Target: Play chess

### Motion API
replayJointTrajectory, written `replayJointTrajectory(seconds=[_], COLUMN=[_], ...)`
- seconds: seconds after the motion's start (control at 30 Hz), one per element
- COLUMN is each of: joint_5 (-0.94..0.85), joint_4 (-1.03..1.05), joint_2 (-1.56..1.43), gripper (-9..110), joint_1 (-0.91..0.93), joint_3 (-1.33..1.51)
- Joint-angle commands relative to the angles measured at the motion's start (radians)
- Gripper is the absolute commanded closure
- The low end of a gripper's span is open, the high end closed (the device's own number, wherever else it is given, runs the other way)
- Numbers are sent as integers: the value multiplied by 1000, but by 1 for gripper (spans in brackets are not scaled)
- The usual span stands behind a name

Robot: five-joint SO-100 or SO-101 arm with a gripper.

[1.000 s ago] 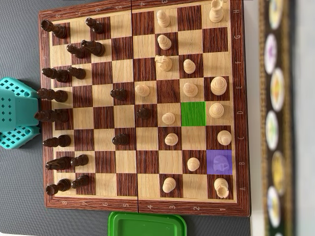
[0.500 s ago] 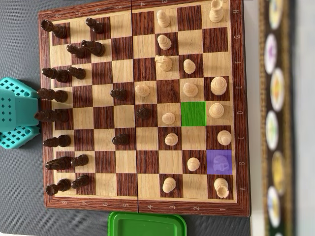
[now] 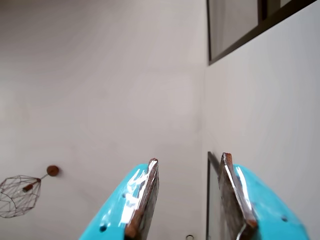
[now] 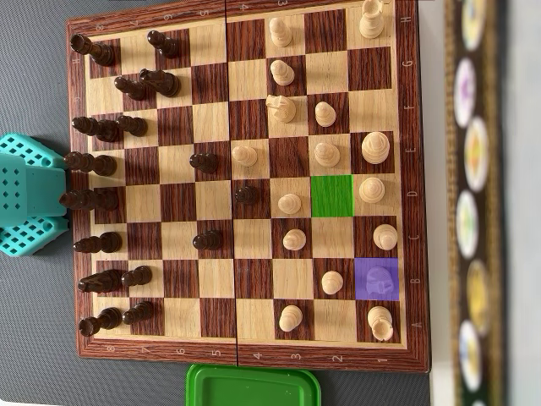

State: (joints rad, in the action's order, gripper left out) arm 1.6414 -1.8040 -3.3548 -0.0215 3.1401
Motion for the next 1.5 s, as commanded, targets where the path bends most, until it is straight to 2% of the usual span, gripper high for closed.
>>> replayJointTrajectory(seconds=[0.0,1.23,1.33,1.47], joint_5=[-6,-11,-11,-11], joint_4=[0,6,101,359], joint_2=[9,12,11,11], gripper=[84,84,84,84], joint_1=[2,5,5,6], joint_3=[20,18,5,-92])
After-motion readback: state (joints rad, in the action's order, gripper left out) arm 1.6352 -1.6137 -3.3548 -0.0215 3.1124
